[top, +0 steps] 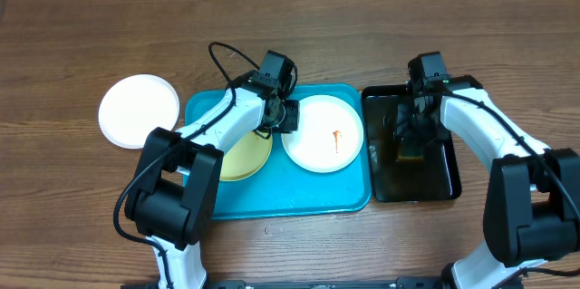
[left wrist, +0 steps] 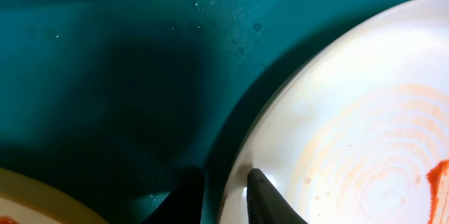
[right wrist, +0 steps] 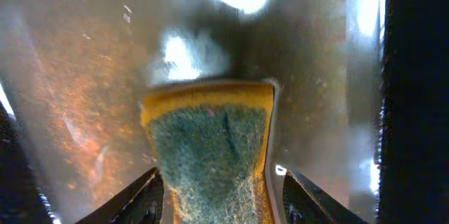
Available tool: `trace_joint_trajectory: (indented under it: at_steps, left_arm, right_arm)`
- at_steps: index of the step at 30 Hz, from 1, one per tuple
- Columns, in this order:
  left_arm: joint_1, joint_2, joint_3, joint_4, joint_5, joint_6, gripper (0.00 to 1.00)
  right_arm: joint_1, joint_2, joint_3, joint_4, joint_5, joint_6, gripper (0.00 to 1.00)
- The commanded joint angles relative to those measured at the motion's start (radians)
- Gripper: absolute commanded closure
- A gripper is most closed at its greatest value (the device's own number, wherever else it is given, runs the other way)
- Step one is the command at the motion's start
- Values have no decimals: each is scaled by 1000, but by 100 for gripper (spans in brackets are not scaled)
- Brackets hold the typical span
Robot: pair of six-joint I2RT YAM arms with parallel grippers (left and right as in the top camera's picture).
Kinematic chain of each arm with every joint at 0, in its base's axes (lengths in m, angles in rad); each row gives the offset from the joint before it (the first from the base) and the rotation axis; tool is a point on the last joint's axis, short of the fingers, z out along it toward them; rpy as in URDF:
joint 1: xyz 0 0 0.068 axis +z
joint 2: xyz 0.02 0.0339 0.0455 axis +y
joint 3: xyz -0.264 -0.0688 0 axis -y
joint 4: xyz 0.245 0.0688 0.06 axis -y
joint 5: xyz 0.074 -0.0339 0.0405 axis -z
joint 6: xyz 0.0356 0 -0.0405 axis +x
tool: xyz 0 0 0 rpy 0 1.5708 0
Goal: Clean dirty plates on tray and stack at the side
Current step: 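Lift the sponge within the water tray with the right gripper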
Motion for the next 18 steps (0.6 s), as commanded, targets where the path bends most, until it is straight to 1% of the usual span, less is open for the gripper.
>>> trace_joint_trajectory:
  at_steps: [1,2,3,4,5,6,7,8,10,11,12,14,16,18]
  left_arm:
    - [-3,10,-1,2,0,-4,76]
    - [-3,10,-1,2,0,-3,76]
    - [-3,10,-1,2,0,-4,76]
    - [-3,10,-1,3,0,-4,76]
    - [-3,10,-1,3,0,-4,75]
    - [-3,10,-1,4,0,-4,75]
    - [-3,10,-1,3,0,-3,74]
    - [-3,10,-1,3,0,-3,72]
    - [-3,10,-1,5,0,-3,69]
    - [-3,10,-1,5,0,-3,69]
    - [-3,10,-1,5,0,-3,69]
    - [-3,10,-1,8,0,-3,69]
    - [-3,10,-1,10,0,-4,69]
    - [-3,10,-1,10,0,-3,69]
  right_arm:
    - [-2,-13,-27,5,10,3,45]
    - [-2,-13,-27,1,9,3,48]
    - [-2,-13,-27,1,8,3,54]
    - [-2,-13,-27,1,5,3,66]
    - [-2,-13,-27,1,5,3,72]
    - [-2,-13,-27,0,5,3,73]
    - [-2,-13,-27,0,5,3,68]
    - [-2,-13,-27,0,5,3,48]
    - [-2,-13,-27,0,-2,3,36]
    - [-2,-13,-27,1,-3,3,35]
    - [-2,-13,-27,1,-3,3,38]
    - [-2,-13,-27,1,-9,3,49]
    - [-2,-13,-27,2,-10,3,69]
    - [-2,-13,-27,2,-10,3,79]
